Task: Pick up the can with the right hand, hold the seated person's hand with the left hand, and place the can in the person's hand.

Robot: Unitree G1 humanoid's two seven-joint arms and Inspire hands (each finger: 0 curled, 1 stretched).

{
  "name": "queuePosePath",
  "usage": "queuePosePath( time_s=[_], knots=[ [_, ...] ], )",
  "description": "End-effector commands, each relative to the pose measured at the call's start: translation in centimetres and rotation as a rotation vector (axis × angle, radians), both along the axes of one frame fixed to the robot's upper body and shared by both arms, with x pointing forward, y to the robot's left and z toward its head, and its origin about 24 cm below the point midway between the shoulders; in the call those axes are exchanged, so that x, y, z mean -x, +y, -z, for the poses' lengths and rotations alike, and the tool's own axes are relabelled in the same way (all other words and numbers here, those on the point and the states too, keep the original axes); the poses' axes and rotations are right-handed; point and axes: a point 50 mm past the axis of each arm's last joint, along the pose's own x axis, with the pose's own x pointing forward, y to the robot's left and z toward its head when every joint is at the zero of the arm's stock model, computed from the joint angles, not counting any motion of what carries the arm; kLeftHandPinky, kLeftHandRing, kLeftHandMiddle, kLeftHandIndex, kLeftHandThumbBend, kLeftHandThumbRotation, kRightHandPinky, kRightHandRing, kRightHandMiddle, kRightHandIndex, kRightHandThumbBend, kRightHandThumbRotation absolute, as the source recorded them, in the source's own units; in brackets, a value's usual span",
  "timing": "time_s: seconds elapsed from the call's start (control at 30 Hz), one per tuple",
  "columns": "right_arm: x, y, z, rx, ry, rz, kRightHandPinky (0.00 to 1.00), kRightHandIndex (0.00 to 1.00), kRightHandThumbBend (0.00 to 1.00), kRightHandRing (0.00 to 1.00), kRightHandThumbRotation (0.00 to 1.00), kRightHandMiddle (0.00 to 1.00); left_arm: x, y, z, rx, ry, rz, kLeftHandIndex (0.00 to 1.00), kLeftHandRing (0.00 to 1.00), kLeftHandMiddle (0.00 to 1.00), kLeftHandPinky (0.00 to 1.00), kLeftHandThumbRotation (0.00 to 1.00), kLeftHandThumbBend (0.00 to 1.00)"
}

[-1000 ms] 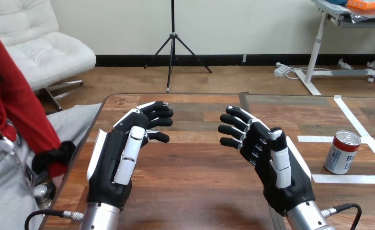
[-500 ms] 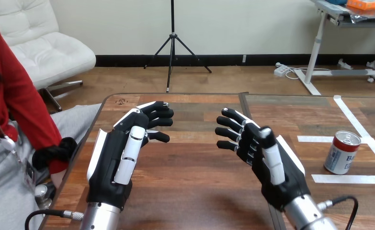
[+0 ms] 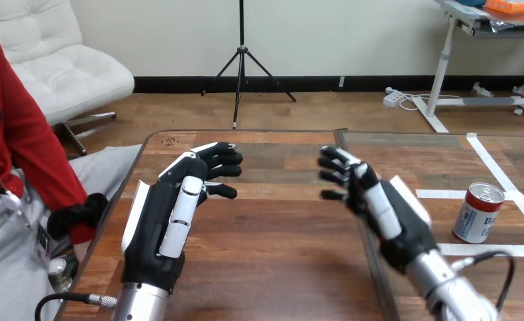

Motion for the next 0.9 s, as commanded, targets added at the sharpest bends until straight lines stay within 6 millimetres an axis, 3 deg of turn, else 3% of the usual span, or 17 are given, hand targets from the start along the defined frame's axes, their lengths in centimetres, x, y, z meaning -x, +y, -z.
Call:
queuePosePath(
  time_s=[0.0,0.33,0.63,0.87],
  knots=[
    [-4.6,-2.0,-5.4,0.092,-0.205,0.104,0.84,0.92,0.88,0.91,1.0,0.92,-1.2,-0.2,-1.6,0.01,-0.072,0.011,0.69,0.69,0.71,0.57,0.97,0.47],
    [-6.2,-4.1,-6.7,0.156,-0.225,0.193,0.89,0.94,0.84,0.94,1.0,0.95,-1.0,-0.1,-1.6,-0.002,-0.073,0.0,0.69,0.7,0.7,0.58,0.97,0.49],
    [-7.0,-5.5,-7.6,0.257,-0.238,0.291,0.86,0.93,0.74,0.92,1.0,0.94,-0.9,-0.1,-1.5,0.004,-0.066,-0.003,0.69,0.7,0.7,0.59,0.97,0.48],
    [-7.6,-6.5,-8.1,0.313,-0.223,0.35,0.85,0.94,0.78,0.93,1.0,0.94,-0.9,-0.2,-1.5,0.005,-0.066,-0.002,0.69,0.7,0.7,0.59,0.96,0.48]
  ],
)
